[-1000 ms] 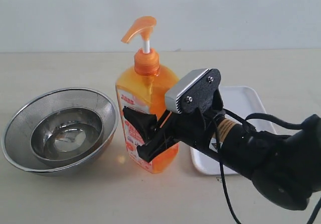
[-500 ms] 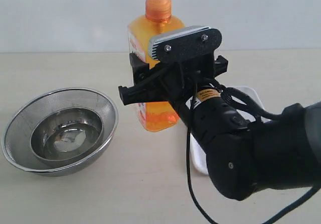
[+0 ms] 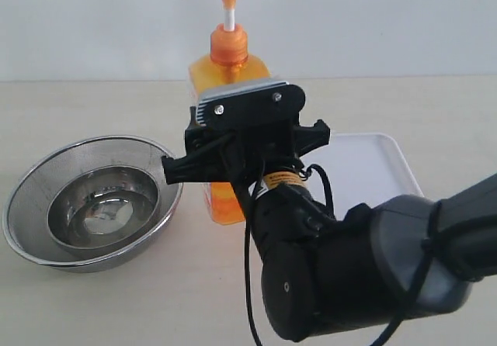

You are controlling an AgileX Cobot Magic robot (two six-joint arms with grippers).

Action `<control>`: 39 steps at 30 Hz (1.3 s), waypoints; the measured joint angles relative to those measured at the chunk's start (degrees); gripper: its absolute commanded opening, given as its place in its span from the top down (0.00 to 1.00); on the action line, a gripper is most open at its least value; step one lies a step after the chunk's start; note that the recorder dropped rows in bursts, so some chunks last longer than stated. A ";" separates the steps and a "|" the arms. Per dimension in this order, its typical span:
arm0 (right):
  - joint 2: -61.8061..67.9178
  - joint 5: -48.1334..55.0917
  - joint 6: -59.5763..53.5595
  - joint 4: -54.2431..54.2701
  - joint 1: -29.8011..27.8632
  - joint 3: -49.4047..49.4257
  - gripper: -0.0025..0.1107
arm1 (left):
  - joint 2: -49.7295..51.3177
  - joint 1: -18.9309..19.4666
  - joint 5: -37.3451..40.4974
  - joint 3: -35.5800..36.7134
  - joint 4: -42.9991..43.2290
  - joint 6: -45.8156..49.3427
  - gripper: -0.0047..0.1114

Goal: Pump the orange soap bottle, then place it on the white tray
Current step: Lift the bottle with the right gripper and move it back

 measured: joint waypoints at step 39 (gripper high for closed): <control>7.75 -0.83 1.74 6.51 0.10 -3.75 0.77 | 0.00 0.00 0.00 0.00 0.00 0.00 0.92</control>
